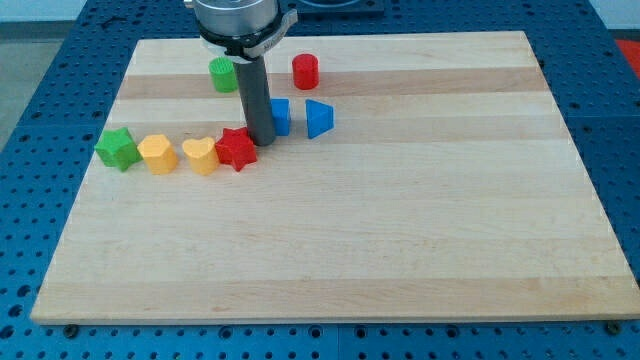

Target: Move the red star to the center left of the board

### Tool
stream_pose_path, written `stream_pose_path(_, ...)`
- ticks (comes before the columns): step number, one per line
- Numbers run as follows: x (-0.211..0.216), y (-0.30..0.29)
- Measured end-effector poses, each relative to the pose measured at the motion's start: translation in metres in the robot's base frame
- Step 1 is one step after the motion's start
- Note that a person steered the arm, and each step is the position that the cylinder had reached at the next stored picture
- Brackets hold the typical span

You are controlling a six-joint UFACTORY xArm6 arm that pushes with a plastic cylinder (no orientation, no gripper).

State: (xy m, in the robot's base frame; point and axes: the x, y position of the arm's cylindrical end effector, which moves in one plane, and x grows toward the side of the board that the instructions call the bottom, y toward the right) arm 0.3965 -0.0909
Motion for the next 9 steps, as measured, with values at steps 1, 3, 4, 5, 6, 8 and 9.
stream_pose_path(1,0.0,-0.002)
stream_pose_path(3,0.02,0.029)
stream_pose_path(4,0.054,0.026)
stream_pose_path(5,0.061,0.0)
stream_pose_path(6,0.042,-0.015)
stream_pose_path(8,0.016,-0.015)
stream_pose_path(9,0.003,-0.015)
